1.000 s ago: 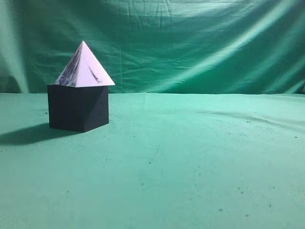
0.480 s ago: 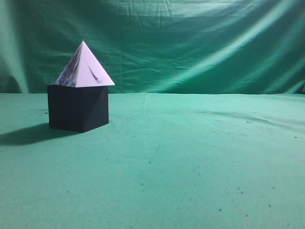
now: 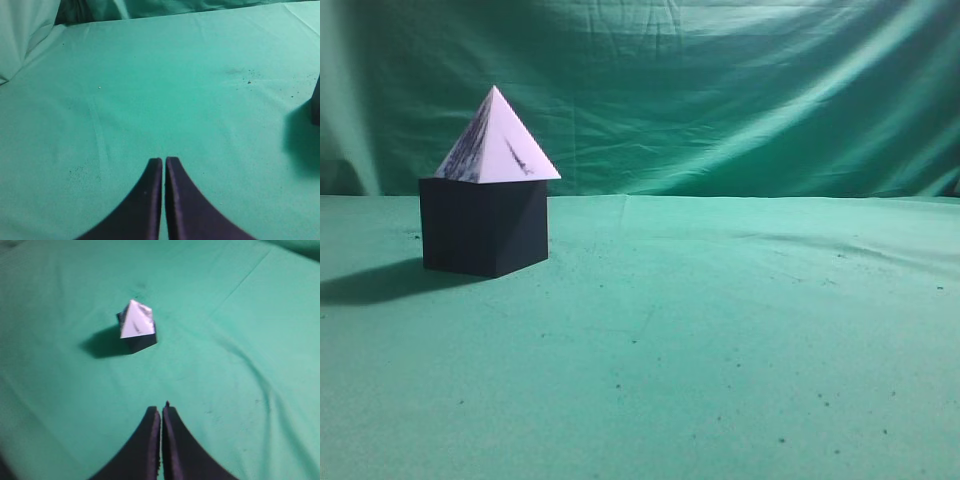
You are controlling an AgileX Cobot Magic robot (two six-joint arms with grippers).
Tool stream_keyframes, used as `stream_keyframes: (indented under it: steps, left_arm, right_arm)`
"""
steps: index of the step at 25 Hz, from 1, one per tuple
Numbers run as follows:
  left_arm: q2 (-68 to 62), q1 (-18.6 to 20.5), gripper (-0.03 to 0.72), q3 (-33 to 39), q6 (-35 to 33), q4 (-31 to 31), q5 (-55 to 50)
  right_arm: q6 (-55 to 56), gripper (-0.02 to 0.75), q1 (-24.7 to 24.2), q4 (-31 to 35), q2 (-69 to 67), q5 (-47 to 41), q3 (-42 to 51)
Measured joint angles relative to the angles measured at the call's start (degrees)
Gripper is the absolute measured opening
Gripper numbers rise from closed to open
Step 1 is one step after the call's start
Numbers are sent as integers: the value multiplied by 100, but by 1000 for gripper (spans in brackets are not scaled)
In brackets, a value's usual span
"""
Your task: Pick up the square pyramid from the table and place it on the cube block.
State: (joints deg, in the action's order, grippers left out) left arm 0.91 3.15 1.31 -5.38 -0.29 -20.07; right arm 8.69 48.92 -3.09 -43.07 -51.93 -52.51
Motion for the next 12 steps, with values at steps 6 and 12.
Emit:
stream_keyframes:
  steps: [6,12]
  left_arm:
    - [0,0,0,0,0,0,0]
    - [0,0,0,0,0,0,0]
  right_arm:
    - [-73,0,-499,-479,947,1394,1332]
    - [-73,0,-2178,-376,2267,3552,3496]
